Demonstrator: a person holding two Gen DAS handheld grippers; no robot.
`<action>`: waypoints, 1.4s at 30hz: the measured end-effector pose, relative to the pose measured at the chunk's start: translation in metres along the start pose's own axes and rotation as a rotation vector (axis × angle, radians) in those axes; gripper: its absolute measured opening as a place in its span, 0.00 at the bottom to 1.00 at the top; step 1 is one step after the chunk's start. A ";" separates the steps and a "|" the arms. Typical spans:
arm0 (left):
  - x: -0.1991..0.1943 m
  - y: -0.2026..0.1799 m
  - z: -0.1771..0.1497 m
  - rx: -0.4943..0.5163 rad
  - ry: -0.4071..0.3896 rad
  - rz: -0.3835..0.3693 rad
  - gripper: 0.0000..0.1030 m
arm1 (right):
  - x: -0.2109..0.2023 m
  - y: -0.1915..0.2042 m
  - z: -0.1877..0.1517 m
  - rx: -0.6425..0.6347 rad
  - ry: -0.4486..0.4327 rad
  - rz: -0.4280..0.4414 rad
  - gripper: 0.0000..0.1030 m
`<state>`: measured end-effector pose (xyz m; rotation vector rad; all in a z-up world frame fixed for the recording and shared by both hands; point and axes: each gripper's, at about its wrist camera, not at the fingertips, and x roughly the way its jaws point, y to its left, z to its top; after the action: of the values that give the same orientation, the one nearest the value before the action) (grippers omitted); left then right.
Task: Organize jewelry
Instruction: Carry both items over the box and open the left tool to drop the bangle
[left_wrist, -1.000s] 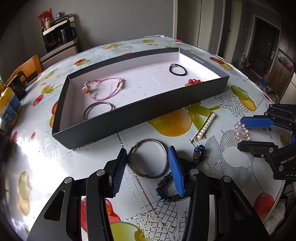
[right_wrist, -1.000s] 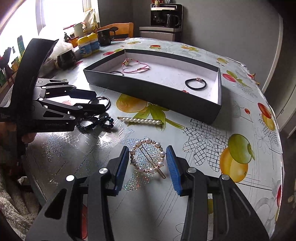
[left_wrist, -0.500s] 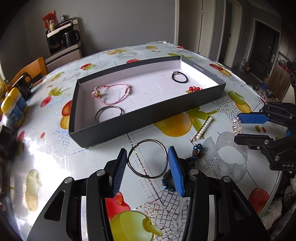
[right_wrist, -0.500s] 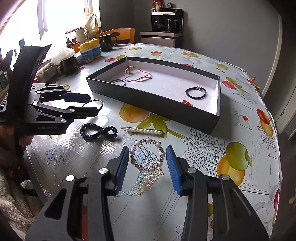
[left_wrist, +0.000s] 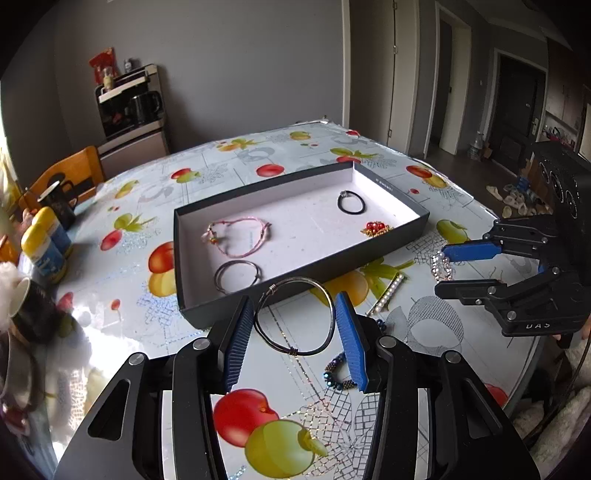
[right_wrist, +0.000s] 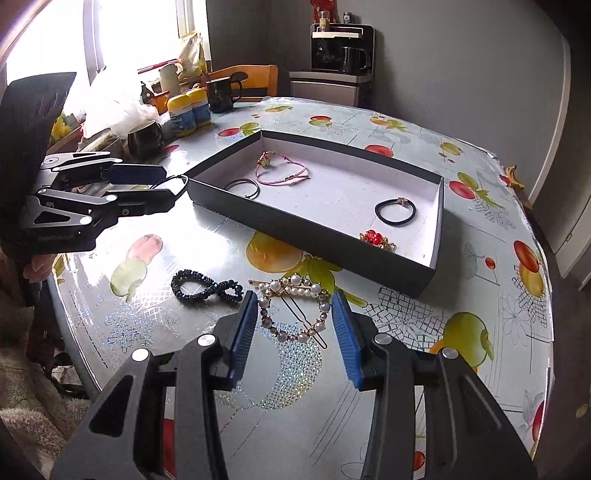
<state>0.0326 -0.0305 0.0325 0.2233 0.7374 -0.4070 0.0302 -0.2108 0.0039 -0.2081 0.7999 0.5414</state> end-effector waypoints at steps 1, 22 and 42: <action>-0.001 0.000 0.003 0.003 -0.004 0.000 0.47 | 0.000 0.000 0.002 -0.003 -0.003 0.001 0.40; 0.036 0.001 0.050 0.041 0.005 0.031 0.47 | 0.001 -0.041 0.047 0.077 -0.066 -0.031 0.40; 0.108 0.020 0.070 -0.048 0.092 0.028 0.47 | 0.058 -0.075 0.089 0.159 -0.024 -0.078 0.40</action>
<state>0.1563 -0.0661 0.0099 0.2078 0.8328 -0.3534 0.1588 -0.2192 0.0208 -0.0855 0.8037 0.4039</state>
